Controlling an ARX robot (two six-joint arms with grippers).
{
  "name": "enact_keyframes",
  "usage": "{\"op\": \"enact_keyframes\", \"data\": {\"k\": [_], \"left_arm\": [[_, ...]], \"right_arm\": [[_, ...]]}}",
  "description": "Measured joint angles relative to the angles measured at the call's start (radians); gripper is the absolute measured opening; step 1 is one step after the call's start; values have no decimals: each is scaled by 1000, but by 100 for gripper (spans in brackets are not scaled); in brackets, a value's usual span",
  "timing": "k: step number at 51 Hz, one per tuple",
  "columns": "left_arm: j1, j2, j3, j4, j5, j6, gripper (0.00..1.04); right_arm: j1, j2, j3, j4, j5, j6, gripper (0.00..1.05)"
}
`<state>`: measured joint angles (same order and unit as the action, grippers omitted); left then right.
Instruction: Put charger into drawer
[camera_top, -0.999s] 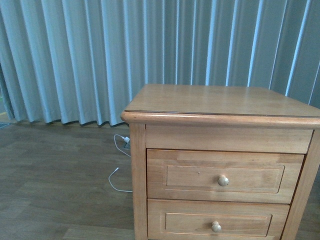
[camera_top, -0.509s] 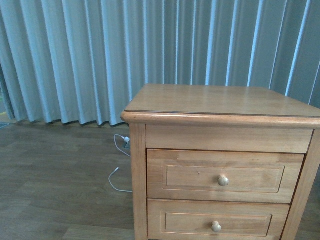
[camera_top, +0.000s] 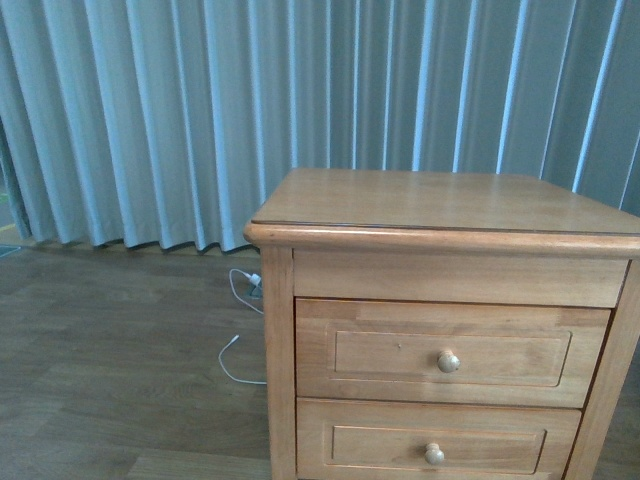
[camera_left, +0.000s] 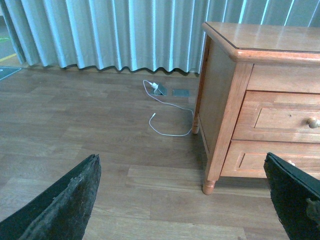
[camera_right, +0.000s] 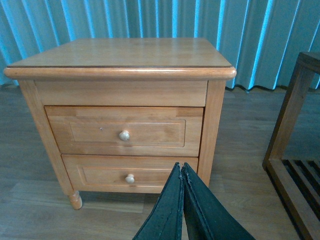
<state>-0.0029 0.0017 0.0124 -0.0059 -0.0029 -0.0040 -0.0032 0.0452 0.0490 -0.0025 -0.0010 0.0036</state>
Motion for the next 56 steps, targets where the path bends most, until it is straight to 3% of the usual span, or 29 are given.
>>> {"op": "enact_keyframes", "data": {"k": [42,56], "left_arm": [[0,0,0,0,0,0,99],[0,0,0,0,0,0,99]], "right_arm": [[0,-41,-43,0,0,0,2],[0,-41,-43,0,0,-1,50]]}}
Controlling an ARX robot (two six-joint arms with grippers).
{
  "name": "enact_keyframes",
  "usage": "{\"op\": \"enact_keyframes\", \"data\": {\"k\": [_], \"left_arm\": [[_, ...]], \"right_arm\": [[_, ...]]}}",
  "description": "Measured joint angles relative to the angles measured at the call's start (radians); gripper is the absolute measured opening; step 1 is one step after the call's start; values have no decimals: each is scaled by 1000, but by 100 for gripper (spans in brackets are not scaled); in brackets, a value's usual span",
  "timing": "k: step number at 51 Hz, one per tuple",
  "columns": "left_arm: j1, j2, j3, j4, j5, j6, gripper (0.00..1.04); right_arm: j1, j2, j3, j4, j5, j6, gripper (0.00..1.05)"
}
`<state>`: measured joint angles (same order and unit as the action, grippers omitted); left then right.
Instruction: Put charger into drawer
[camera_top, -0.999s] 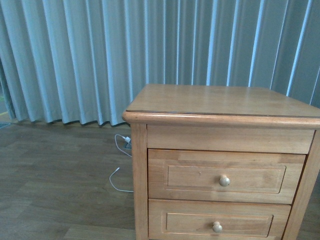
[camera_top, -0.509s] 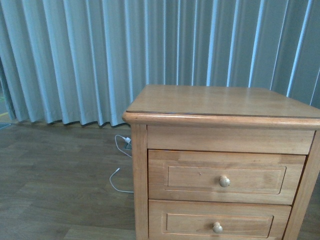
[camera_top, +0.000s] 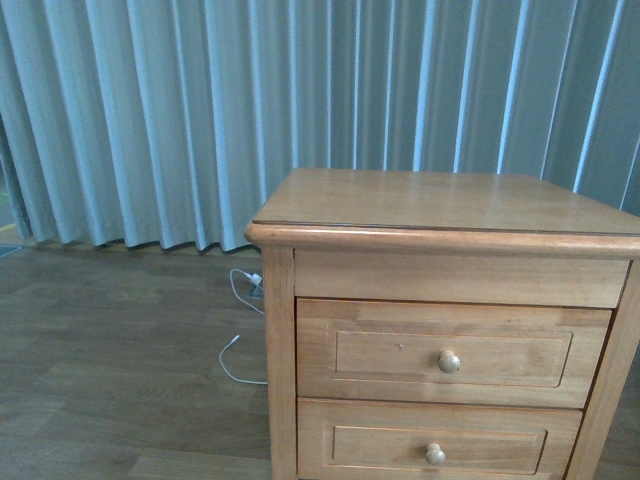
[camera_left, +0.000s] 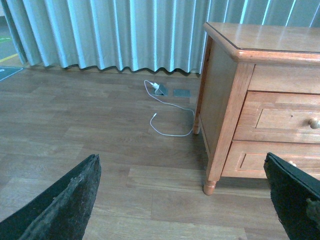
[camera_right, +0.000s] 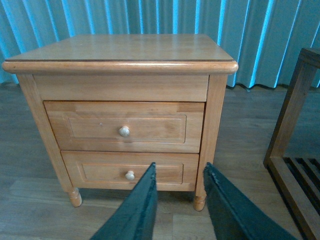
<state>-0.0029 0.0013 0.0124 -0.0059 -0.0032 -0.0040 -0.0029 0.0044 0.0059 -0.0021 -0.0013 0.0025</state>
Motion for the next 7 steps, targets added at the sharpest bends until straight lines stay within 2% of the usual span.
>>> {"op": "enact_keyframes", "data": {"k": [5,7], "left_arm": [[0,0,0,0,0,0,99],[0,0,0,0,0,0,99]], "right_arm": [[0,0,0,0,0,0,66],[0,0,0,0,0,0,76]]}}
